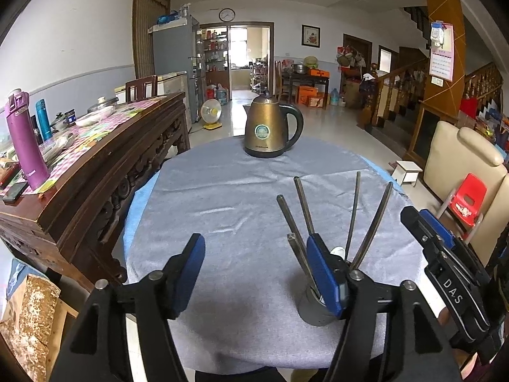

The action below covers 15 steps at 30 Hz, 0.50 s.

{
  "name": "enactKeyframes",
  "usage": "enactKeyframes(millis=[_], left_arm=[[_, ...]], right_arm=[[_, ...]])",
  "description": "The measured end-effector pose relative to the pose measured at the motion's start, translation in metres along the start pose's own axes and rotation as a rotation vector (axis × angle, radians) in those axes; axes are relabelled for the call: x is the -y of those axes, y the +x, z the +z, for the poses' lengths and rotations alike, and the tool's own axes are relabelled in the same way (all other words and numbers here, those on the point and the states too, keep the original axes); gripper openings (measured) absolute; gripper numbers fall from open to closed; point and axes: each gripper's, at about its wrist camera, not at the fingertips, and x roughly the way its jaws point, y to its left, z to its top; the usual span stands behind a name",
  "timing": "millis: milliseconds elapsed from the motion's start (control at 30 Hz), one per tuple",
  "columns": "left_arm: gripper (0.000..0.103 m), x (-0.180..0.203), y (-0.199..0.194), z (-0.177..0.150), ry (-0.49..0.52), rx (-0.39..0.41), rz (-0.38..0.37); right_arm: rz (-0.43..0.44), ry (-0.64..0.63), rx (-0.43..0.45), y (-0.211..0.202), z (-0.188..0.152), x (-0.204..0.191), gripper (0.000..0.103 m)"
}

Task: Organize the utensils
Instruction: 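Open both tools to release the chopsticks and pull back from the cup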

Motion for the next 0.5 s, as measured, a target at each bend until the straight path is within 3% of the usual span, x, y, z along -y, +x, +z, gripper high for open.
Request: enactKeyframes(millis=[133, 400, 500], left_arm=[[0.069, -0.0017, 0.0021, -0.0010, 0.002, -0.007, 0.016], [0.083, -0.0008, 0.0027, -0.0039, 0.020, -0.004, 0.044], [0.083, 0.0011, 0.0040, -0.0052, 0.037, -0.003, 0.058]], right_arm=[[-0.008, -0.005, -0.006, -0.0009, 0.0008, 0.0015, 0.053], [-0.028, -0.023, -0.013, -0.0050, 0.0013, 0.0034, 0.061], [-0.036, -0.029, -0.020, -0.0069, 0.0012, 0.0042, 0.064]])
